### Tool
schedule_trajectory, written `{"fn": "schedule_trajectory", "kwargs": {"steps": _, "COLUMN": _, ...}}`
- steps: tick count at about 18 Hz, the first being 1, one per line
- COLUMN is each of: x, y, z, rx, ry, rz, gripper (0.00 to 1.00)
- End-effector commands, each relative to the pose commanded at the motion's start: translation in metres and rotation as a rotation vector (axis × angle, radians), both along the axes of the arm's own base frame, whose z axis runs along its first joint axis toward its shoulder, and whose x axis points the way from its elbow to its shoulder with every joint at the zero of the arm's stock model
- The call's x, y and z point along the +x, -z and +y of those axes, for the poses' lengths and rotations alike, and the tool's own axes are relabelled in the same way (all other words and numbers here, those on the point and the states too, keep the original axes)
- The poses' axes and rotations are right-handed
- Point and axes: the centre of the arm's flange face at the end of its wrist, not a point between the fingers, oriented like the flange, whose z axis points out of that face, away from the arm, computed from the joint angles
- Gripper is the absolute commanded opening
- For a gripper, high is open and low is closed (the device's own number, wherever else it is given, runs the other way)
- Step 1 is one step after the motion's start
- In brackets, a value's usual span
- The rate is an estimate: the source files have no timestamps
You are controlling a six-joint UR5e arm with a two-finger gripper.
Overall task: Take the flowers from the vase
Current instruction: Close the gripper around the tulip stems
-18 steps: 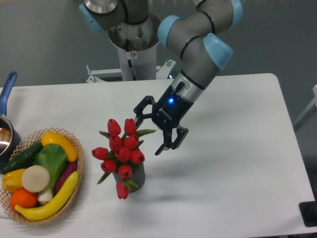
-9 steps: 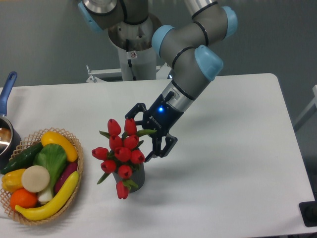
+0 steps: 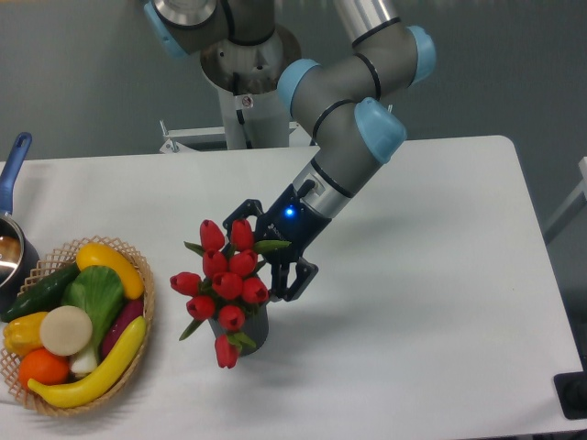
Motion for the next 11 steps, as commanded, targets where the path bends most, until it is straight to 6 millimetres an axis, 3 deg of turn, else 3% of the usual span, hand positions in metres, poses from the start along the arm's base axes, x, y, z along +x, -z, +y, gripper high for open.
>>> {"fn": "schedule_trajectory", "kwargs": {"steps": 9, "x": 0.0020, "y": 0.0019, "z": 0.0080, "rx": 0.011, "ry": 0.015, "rz": -0.005, "gripper": 1.00}}
{"fn": "schedule_trajectory", "kwargs": {"steps": 11, "x": 0.0029, "y": 0.0014, "z": 0.0088, "rx": 0.016, "ry": 0.017, "rz": -0.006, "gripper": 0.92}}
